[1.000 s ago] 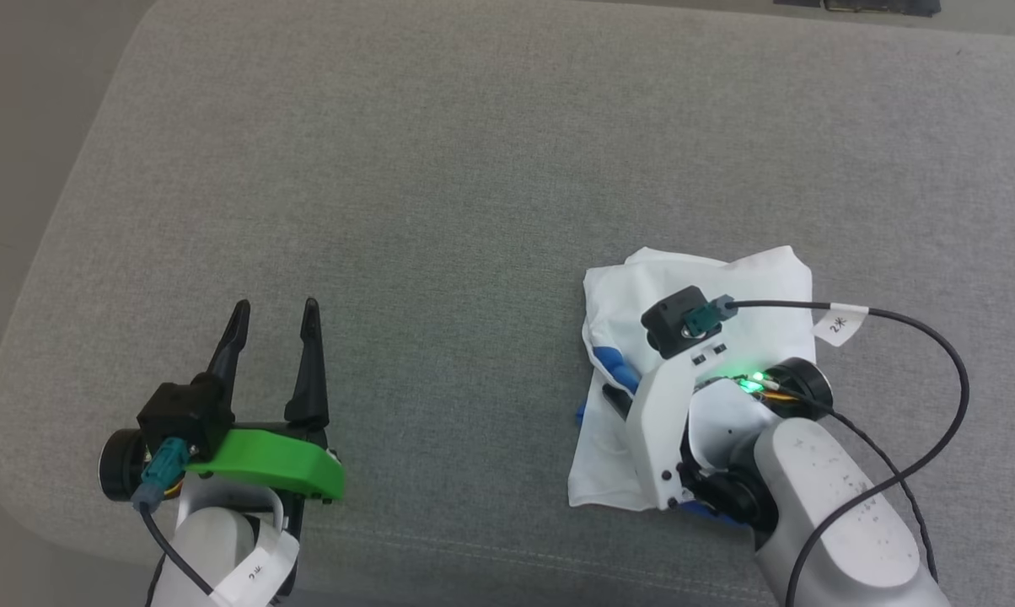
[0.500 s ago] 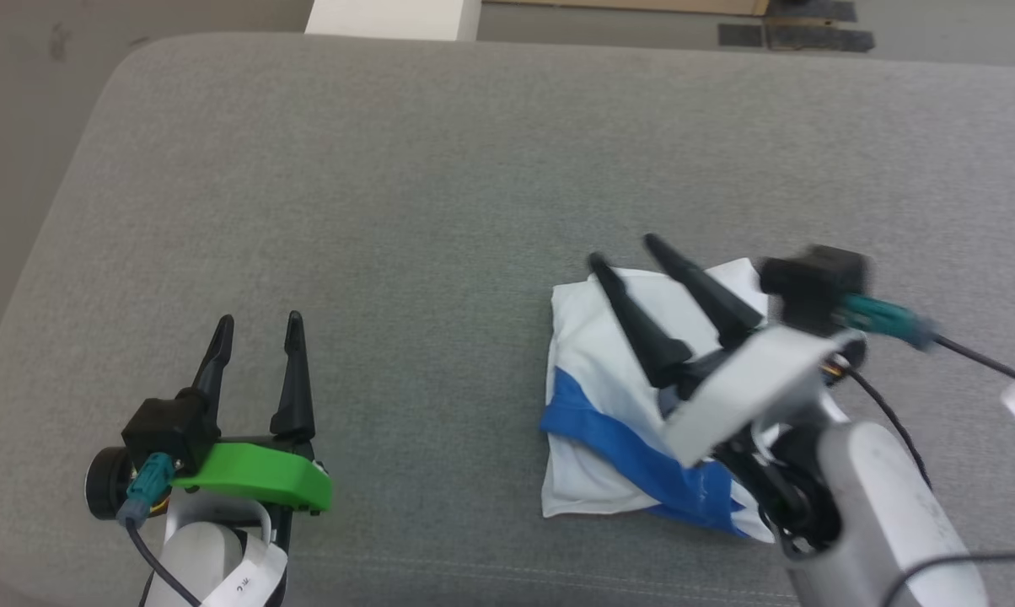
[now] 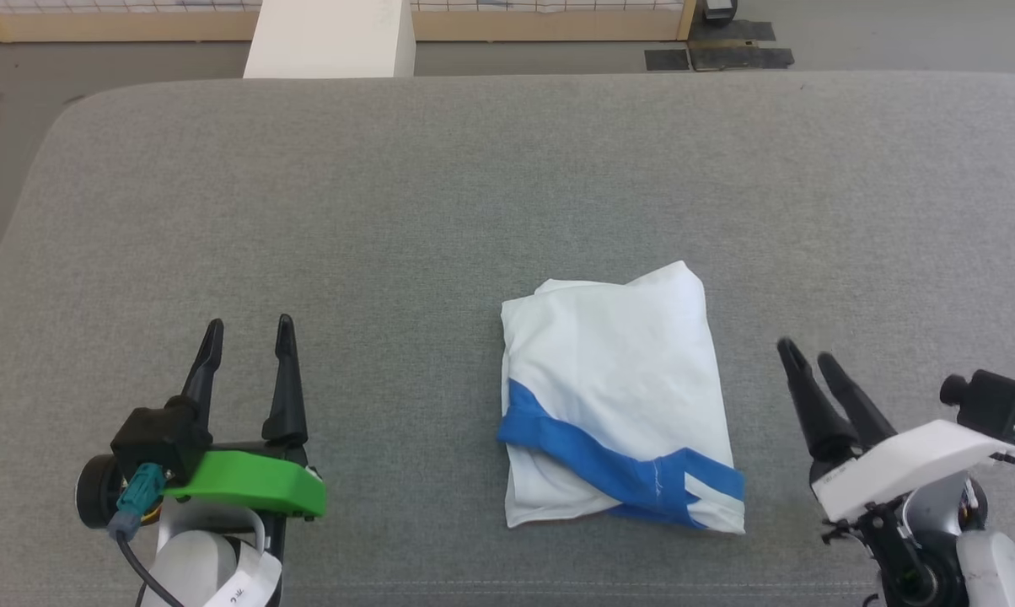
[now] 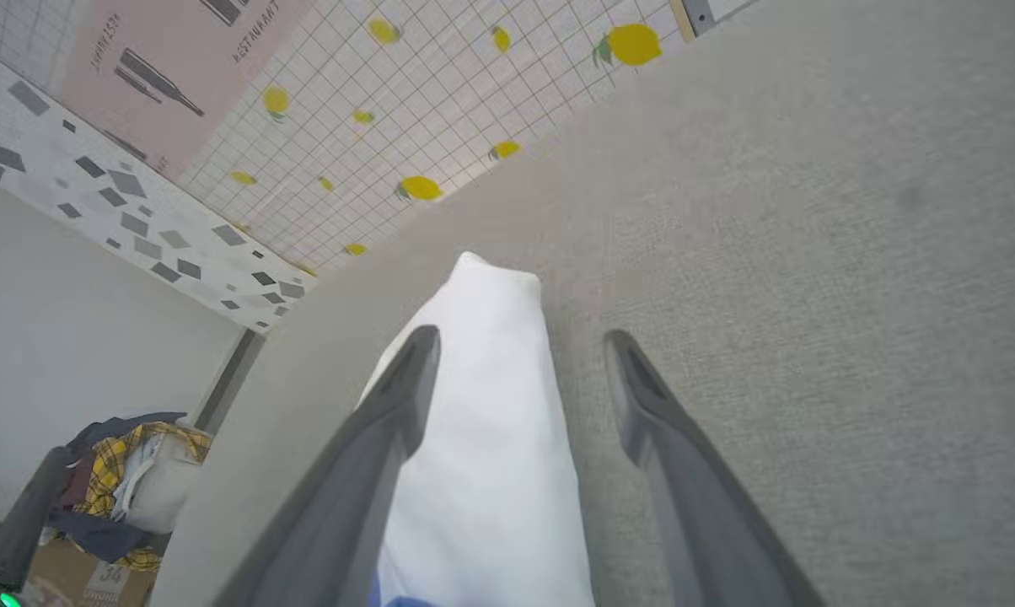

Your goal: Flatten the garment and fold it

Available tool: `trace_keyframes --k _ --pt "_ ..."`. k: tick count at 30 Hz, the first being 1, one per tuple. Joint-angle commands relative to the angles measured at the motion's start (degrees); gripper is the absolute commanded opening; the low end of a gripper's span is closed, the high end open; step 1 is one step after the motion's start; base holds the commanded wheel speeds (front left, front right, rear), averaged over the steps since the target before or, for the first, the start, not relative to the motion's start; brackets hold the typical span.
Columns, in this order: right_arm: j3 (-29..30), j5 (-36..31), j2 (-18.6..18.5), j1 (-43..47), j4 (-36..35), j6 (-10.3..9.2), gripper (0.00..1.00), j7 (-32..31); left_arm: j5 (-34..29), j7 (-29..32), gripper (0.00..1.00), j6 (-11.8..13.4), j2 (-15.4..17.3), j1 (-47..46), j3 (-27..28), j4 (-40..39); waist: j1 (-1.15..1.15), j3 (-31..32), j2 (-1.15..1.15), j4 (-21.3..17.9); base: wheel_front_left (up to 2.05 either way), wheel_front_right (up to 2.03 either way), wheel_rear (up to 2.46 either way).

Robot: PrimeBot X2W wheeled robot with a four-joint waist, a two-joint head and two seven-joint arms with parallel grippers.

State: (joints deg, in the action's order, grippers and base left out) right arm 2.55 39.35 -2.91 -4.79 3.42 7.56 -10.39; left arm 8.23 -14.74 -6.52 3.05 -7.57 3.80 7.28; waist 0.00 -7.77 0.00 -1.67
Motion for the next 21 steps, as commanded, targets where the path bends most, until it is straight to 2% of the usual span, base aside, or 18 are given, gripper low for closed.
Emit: trace_keyframes --k 1,9,21 --pt "0.5 0.0 0.0 0.4 1.0 -0.08 1.0 -1.5 0.2 -0.3 1.0 0.3 -0.2 0.6 0.0 -0.2 0.0 -0.1 0.0 0.0 0.0 0.0 0.0" --pt "1.7 -4.2 0.0 -1.2 6.4 -0.08 1.0 -12.8 0.7 -0.3 1.0 0.4 -0.2 0.0 -0.8 0.0 0.0 -1.5 0.0 1.5 0.0 0.0 0.0" --pt "-2.3 -6.6 0.0 -6.0 13.1 -0.08 1.0 -21.5 1.2 -0.3 1.0 0.6 -0.2 -0.4 -1.5 0.3 0.0 -2.4 0.0 4.0 0.0 0.0 0.0"
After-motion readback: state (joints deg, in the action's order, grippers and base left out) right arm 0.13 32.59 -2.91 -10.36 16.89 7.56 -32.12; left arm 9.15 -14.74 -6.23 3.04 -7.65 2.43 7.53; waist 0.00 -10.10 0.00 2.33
